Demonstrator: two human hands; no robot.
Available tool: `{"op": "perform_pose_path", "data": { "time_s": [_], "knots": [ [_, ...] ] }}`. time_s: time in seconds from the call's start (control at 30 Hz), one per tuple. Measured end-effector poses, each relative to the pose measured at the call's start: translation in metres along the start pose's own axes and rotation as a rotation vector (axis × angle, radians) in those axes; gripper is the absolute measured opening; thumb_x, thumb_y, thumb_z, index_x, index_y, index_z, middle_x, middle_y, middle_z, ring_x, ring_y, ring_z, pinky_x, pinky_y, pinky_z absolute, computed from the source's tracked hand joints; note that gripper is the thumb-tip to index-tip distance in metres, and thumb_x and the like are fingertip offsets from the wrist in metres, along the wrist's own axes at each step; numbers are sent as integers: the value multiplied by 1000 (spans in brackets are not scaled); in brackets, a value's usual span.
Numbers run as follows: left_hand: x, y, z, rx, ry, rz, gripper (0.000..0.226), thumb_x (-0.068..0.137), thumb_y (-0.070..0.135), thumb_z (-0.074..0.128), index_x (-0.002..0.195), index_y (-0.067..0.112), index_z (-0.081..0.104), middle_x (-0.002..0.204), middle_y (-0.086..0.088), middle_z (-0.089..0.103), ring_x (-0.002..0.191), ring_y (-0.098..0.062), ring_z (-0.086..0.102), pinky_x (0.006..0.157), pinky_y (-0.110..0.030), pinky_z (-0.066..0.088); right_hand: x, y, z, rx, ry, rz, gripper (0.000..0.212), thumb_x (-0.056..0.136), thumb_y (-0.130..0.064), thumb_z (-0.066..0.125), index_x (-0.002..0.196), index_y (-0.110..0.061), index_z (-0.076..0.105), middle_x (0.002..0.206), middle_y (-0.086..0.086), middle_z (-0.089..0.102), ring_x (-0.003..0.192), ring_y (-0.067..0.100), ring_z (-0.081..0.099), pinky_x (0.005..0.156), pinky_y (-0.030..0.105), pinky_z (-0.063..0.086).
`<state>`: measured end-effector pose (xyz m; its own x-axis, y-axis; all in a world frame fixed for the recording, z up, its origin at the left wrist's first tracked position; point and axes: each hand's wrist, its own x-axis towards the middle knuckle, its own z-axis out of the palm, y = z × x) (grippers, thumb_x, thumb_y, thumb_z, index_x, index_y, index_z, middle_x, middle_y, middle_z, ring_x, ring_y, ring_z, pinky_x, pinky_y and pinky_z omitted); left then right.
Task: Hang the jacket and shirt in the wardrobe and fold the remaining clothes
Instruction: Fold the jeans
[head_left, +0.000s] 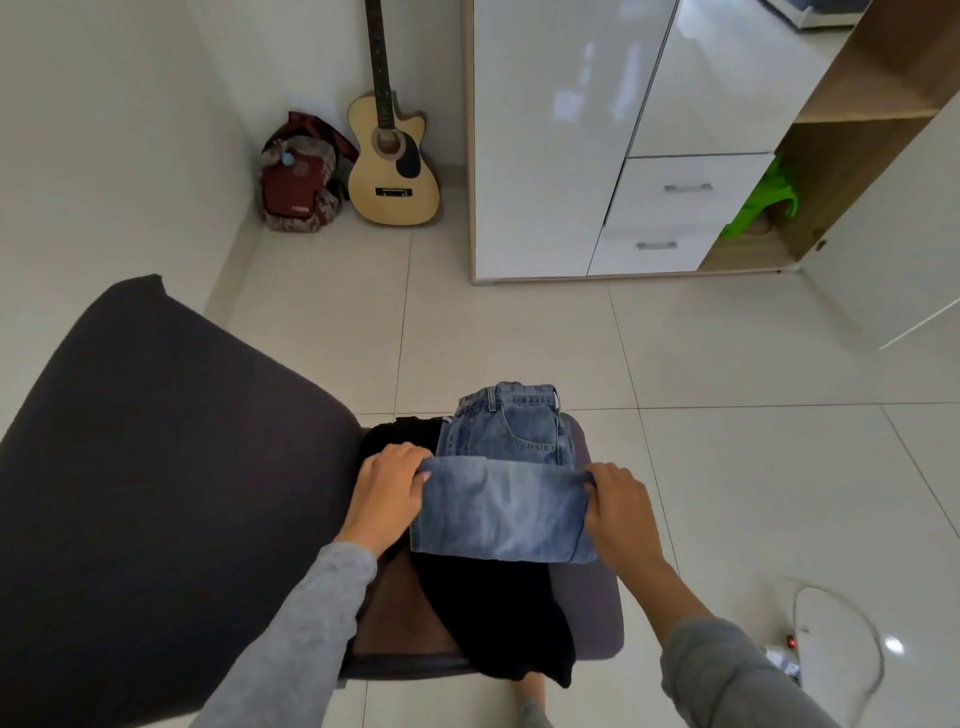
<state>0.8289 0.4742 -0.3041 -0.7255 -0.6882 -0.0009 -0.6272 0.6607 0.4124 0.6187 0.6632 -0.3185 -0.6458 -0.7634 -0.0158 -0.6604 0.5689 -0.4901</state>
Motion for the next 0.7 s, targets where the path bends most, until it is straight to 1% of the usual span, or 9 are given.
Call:
{"op": "perform_pose_path", "data": {
  "time_s": [0.1, 0.17, 0.23, 0.3, 0.4, 0.5, 0.63, 0.7],
  "knots": [
    [51, 1, 2, 19, 5, -78, 26, 92, 13, 54, 118, 11, 60, 115, 0, 61, 111, -20, 53, 95, -33, 36, 52, 2, 8, 7, 22, 13, 19, 90, -1, 47, 101, -3, 63, 94, 12, 64, 84, 30, 56, 76, 38, 43],
    [83, -4, 12, 12, -14, -106, 27, 94, 14, 51, 120, 14, 57, 121, 2, 58, 116, -19, 49, 96, -31, 31, 84, 8, 19, -8, 30, 22, 23, 90, 1, 45, 105, -3, 62, 99, 13, 62, 88, 31, 55, 78, 38, 41],
    [111, -12, 24, -3, -36, -128, 26, 94, 13, 49, 119, 16, 57, 120, 3, 58, 115, -18, 47, 92, -29, 27, 112, 15, 34, -28, 56, 15, 24, 84, 5, 47, 102, -1, 62, 97, 15, 61, 85, 33, 55, 72, 40, 41],
    [132, -20, 36, -10, -39, -156, 26, 94, 12, 49, 118, 16, 57, 117, 2, 59, 112, -18, 48, 88, -28, 26, 134, 17, 47, -48, 68, 18, 25, 76, 12, 53, 96, 1, 63, 92, 17, 60, 78, 35, 55, 65, 39, 41],
    [162, -33, 57, 5, -41, -201, 26, 93, 12, 49, 117, 16, 58, 114, 1, 60, 109, -20, 49, 86, -29, 26, 167, 25, 70, -96, 81, 22, 27, 69, 15, 58, 92, 0, 63, 87, 16, 60, 73, 33, 55, 61, 37, 40],
    [185, -48, 82, 17, -69, -222, 26, 93, 12, 49, 116, 16, 59, 113, 0, 60, 108, -22, 49, 86, -31, 27, 192, 37, 96, -136, 65, 22, 25, 72, 10, 55, 93, -2, 62, 89, 14, 60, 77, 31, 54, 65, 38, 41],
    [202, -63, 115, 47, -94, -257, 25, 91, 12, 49, 112, 18, 61, 111, 3, 61, 109, -19, 49, 85, -29, 24, 211, 52, 129, -145, 28, 48, 25, 77, 8, 53, 98, -3, 62, 95, 14, 61, 86, 31, 53, 73, 38, 40],
    [206, -67, 126, 103, -109, -252, 24, 90, 12, 49, 110, 18, 62, 110, 2, 61, 108, -20, 50, 86, -31, 25, 216, 56, 140, -146, 9, 67, 26, 81, 5, 51, 102, -4, 61, 100, 13, 61, 92, 31, 52, 79, 38, 39]
  ]
}}
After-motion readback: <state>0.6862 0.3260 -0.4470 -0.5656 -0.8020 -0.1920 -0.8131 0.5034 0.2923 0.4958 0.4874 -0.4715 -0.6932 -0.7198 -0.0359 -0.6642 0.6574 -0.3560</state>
